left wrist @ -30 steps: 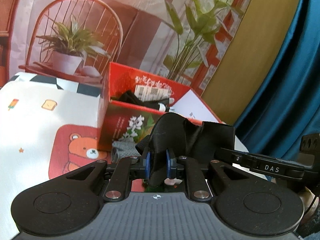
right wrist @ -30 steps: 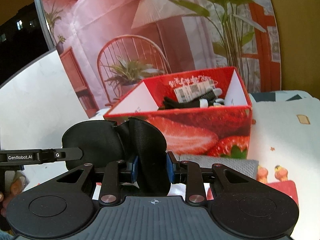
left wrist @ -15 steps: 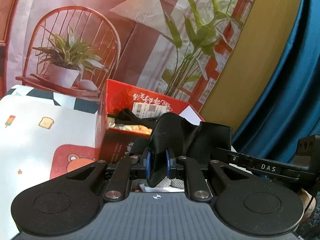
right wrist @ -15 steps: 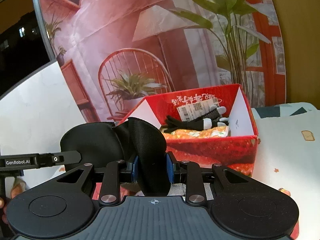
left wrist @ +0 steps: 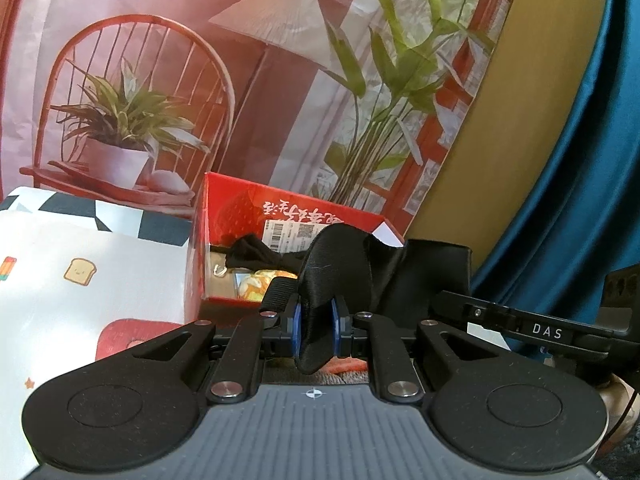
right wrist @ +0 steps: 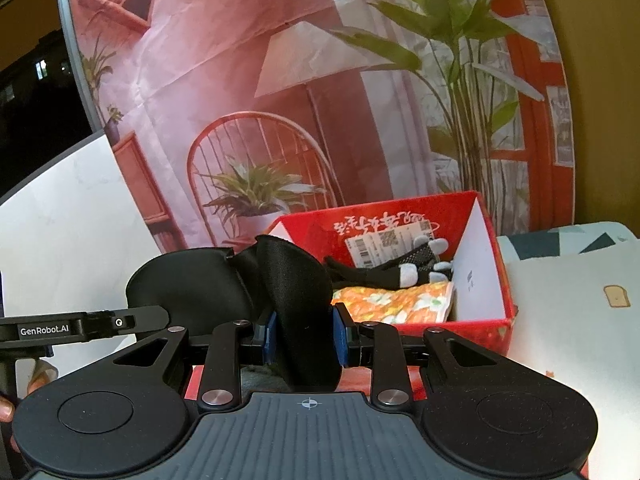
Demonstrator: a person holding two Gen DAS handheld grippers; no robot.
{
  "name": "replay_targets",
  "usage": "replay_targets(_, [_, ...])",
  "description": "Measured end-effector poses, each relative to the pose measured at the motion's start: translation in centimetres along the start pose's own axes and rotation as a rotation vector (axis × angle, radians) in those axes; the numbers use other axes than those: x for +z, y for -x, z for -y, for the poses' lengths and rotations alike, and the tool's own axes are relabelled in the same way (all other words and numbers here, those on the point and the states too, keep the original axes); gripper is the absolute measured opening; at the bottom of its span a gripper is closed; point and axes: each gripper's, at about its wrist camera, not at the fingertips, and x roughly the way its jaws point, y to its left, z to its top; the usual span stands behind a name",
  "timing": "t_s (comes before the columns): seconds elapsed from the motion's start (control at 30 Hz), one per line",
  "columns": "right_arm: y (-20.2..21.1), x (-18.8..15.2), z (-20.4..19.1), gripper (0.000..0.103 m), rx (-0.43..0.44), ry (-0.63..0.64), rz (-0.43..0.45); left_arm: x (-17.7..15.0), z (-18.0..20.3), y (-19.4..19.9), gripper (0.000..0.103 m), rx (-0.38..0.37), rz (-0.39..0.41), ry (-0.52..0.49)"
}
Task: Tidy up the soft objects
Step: 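Lift the eye mask into the red box and open both grippers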
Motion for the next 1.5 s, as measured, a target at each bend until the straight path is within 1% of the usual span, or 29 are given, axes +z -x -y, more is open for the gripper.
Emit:
replay_targets(0.2, [-2.2,1.8,1.7,0.026,-0.004,-0.026,-0.012,1.9,0.1,-2.5,0.015,0.016,-0.012,-0.018])
replay_targets(0.53, [-6.4,5.7,3.7,0.025,-0.034,-0.008,-0.025,5.2,-0.9,-7.6,0.015,0.056,-0.024,-0.032])
replay_targets(0.6, [-7.3,6.3,4.2,0.025,-0.038,-0.005,-0.033,5.5,-1.1,-8.5,0.015,0.065,-0.037,-0.036])
replay_targets(0.63, [-7.7,6.5,4.5,0.025,-0.042,-0.005,-0.042,5.6,-1.2,-9.0,0.015,0.066,-0.050,-0.037])
replay_targets(0.73, [-9.0,6.6,5.3,0.025,-0.053,-0.015,-0.084,5.7,-1.7,-10.4,0.016,0.061,-0.125,-0.031])
replay_targets(0.83, [-10.3,6.2,6.3,0.025,-0.063,-0.049,-0.157,5.6,-2.3,-11.5,0.016,0.058,-0.188,-0.020])
replay_targets(1.0, [-12.4,5.4,7.6,0.026,-0.104,-0.099,-0.243,5.5,-2.4,-13.6,0.016,0.089,-0.253,-0.045])
replay_targets(1.13, [-14.2,5.0,8.0,0.026,-0.152,-0.096,-0.284,5.4,-2.1,-14.9,0.017,0.120,-0.282,-0.081])
replay_targets(1.2, [-14.8,4.9,8.0,0.026,-0.173,-0.089,-0.300,5.4,-2.1,-15.3,0.019,0.134,-0.291,-0.091])
replay_targets(1.27, [-15.3,4.8,8.0,0.027,-0.192,-0.083,-0.308,5.4,-2.2,-15.5,0.026,0.146,-0.289,-0.099])
replay_targets(1.4, [-15.7,4.8,8.1,0.028,-0.214,-0.059,-0.316,5.6,-2.2,-15.5,0.030,0.154,-0.284,-0.100])
replay_targets(1.5, [-15.9,4.8,7.9,0.030,-0.231,-0.027,-0.322,5.6,-2.2,-15.5,0.037,0.161,-0.281,-0.104])
